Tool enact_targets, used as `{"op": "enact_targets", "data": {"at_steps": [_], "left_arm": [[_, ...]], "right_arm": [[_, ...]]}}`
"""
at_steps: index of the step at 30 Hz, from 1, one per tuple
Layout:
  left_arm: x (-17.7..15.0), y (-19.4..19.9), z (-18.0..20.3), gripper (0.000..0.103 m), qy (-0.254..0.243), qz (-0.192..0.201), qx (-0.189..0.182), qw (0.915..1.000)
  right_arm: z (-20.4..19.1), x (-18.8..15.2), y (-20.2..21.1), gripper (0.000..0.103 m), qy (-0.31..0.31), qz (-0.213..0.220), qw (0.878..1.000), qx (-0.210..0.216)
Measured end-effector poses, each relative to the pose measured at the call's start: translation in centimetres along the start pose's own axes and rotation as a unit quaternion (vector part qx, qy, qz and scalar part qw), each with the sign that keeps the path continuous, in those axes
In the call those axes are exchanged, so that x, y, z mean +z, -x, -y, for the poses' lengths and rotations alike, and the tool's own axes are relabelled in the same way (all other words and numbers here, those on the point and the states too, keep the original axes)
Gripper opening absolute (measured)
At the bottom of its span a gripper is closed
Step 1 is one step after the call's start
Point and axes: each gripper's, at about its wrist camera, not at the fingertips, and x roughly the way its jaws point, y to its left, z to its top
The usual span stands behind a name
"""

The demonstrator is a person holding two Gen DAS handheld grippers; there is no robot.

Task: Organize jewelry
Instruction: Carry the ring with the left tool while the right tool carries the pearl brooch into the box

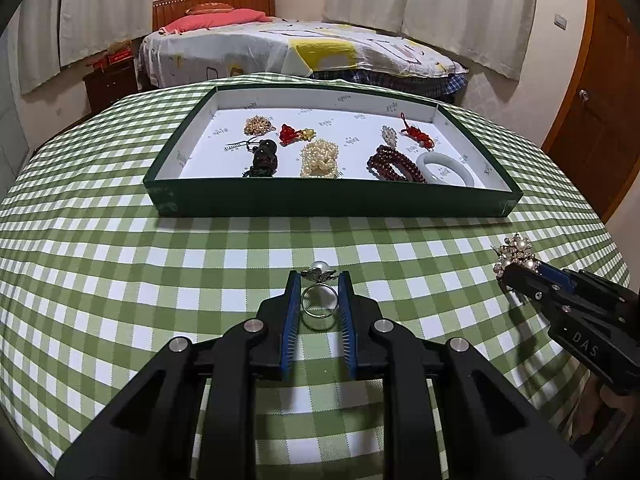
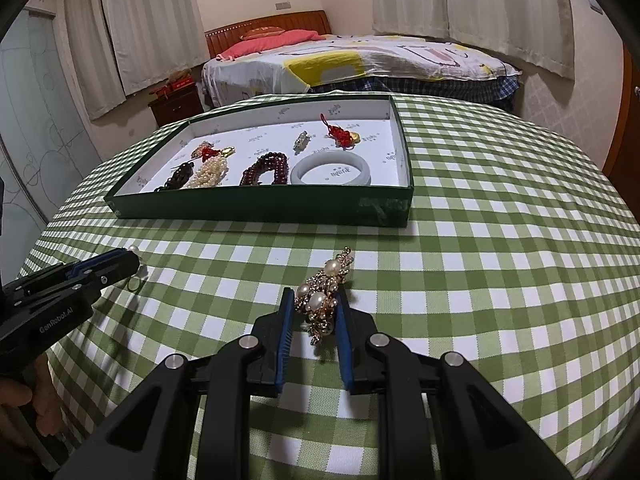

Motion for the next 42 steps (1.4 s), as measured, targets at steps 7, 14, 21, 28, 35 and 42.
{"op": "enact_targets", "data": {"at_steps": [7,14,21,28,35,42], "left_arm": [[0.1,0.2,-0.1,0.019,0.001,0.002,-0.001,1.0],[0.3,0.6,-0.3,0.019,0.003,0.006,-0.001,1.0],[0.4,1.2,-0.3,0.019,0.004,0.014,-0.004,0.9999],[0.7,2.1,-0.2,0.019,0.003,0.026,-0.007,0.9996],[1.3,3.5,-0.1,0.019,0.002,0.046,-0.009,0.9989],[3.2,5.4,0.1,0.019,0.001,0.077,-0.017,0.9969]], "right_arm": [[-0.3,0.1,0.2,0.02,0.003,0.003,1.0,-0.001],[-0.6,0.2,0.6,0.02,0.008,0.007,1.0,-0.002],[-0.8,0.5,1.2,0.02,0.013,0.013,1.0,-0.002],[-1.4,1.0,2.2,0.02,0.02,0.024,1.0,-0.003],[-1.9,2.0,3.4,0.02,0.024,0.041,0.999,-0.001],[-2.4,4.2,4.6,0.02,0.026,0.066,0.997,0.01]]}}
